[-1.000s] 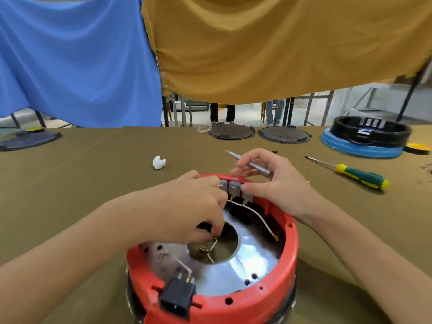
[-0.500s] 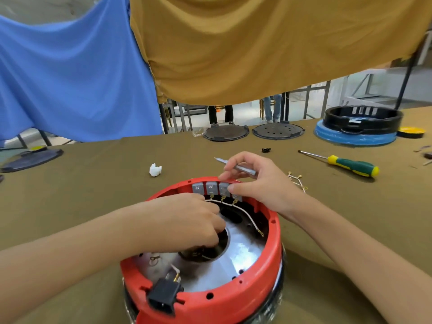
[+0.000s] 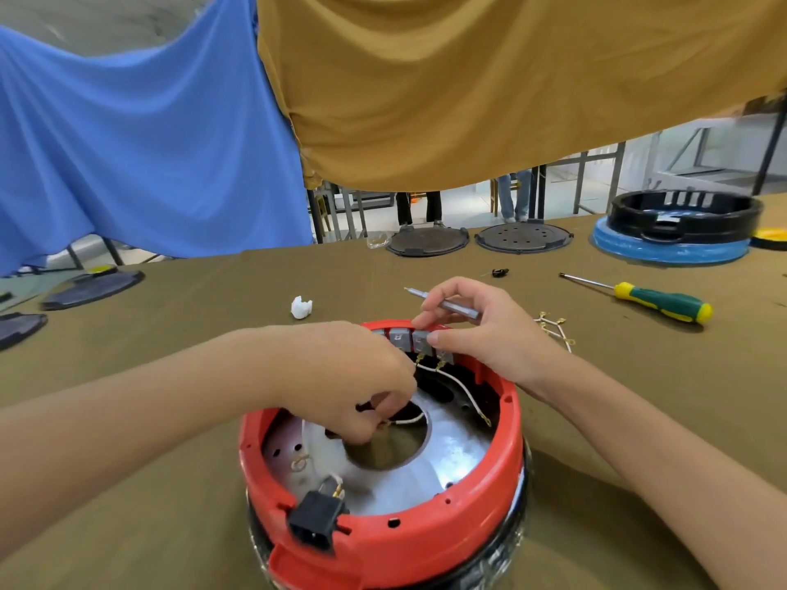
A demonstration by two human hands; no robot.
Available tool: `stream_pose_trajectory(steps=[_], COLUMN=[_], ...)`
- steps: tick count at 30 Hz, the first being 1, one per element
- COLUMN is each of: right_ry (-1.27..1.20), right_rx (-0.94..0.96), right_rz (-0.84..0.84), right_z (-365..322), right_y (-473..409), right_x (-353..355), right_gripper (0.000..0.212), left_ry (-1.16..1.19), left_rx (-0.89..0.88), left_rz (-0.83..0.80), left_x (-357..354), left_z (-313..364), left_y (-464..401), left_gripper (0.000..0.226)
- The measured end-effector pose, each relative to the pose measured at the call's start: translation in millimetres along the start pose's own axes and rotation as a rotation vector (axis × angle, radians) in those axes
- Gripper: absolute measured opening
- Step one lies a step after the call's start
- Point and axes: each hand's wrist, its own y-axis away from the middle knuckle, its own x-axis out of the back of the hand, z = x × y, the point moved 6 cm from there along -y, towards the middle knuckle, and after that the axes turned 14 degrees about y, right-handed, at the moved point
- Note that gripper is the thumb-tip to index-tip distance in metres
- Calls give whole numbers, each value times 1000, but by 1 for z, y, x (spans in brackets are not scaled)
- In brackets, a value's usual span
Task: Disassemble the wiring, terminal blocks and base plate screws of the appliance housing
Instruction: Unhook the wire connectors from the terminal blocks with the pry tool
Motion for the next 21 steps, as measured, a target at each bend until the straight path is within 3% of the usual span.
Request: stream_pose_trajectory(steps=[5,9,14,21], right_ry=[-5,82,-68,-56], right_rx=[10,104,181,200], right_rz=[4,109,192,273], right_z=[1,-4,-10,-10], right_y=[0,-1,3,5], right_x=[0,4,8,13], right_gripper=[24,12,5,18], left_ry=[695,1111,1256,1299], left_rx=[73,99,225,171], left_rz=[152,438,545,632], left_x=[22,39,27,22], left_z=[-21,-48,-56,-50], left_y=[24,39,16,-7], left_gripper=[20,14,8,10])
